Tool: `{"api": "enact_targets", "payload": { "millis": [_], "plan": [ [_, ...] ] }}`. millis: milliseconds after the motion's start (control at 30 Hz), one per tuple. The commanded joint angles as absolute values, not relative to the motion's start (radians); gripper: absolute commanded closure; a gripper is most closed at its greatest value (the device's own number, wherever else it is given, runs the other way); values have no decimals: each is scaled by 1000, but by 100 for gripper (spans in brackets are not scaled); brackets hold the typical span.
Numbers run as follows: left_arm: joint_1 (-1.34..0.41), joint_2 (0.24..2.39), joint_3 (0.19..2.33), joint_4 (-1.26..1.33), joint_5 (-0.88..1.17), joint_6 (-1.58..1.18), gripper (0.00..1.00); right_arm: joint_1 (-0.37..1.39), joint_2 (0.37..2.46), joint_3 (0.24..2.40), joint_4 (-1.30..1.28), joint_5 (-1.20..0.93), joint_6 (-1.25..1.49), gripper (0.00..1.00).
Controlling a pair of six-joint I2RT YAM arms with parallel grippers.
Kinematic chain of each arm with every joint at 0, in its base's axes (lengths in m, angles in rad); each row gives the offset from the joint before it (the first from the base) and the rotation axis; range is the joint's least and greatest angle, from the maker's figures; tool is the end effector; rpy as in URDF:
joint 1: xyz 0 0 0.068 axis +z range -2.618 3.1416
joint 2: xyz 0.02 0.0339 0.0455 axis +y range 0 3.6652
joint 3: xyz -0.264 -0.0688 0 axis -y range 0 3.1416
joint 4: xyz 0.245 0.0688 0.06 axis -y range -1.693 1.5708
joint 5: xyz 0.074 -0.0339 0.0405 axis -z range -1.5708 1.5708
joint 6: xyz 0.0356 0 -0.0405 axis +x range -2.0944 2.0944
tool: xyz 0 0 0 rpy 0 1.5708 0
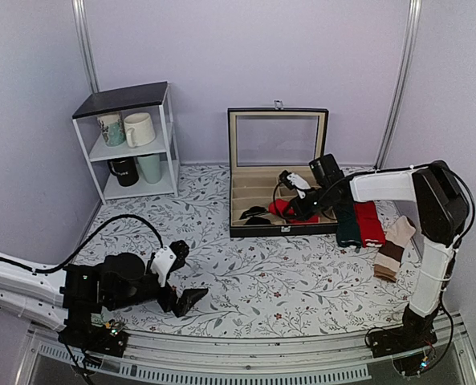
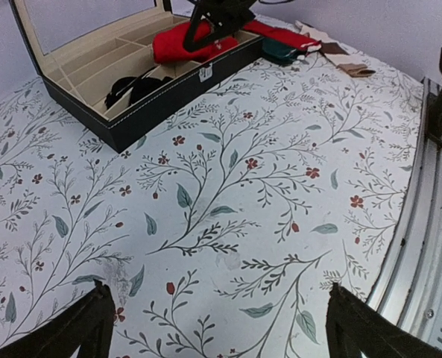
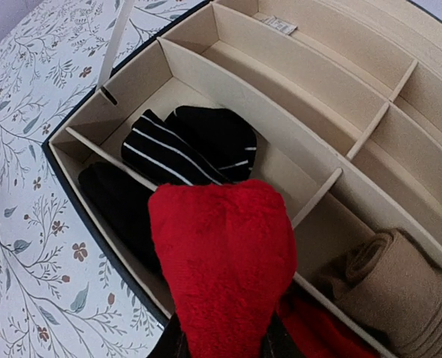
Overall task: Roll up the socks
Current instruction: Move the storage box to the center of the board.
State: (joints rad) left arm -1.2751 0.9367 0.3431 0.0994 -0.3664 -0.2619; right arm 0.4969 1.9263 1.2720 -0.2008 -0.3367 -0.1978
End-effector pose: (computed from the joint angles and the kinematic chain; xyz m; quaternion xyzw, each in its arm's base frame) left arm 0.0689 -0.1825 0.1880 0.3280 0.7835 -0.2379 0.4711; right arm 0.3578 0.2074 0.1783 -0.3695 0.8483 0.2066 0.3181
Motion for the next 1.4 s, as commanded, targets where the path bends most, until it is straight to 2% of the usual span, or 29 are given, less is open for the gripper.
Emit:
{"api": "enact_targets", "payload": {
  "millis": [0, 267, 433, 733, 967, 1133, 1367],
  "plan": [
    [-1258, 943, 313, 133, -343, -257, 0, 497, 1862, 1216, -197, -315, -148, 100],
    [-1258, 921, 290, 121, -337, -292, 1, 565, 1921, 1236, -280, -229, -186, 99],
    [-1257, 867, 272, 102, -337, -296, 0, 615, 1913, 1168, -262, -227, -176, 99],
    [-1257, 810, 258, 82, -335, -295, 0, 762, 2038, 1238, -439, -39, -224, 100],
    [-1258, 783, 251, 53, -326, -314, 0, 821, 2042, 1255, -506, -73, -257, 99],
    [-1257, 752, 229, 54, -325, -318, 1, 907, 2002, 1167, -449, -152, -181, 99],
    [-1257, 761, 228, 67, -323, -307, 0, 947, 1956, 1186, -392, -190, -95, 99]
  ]
}}
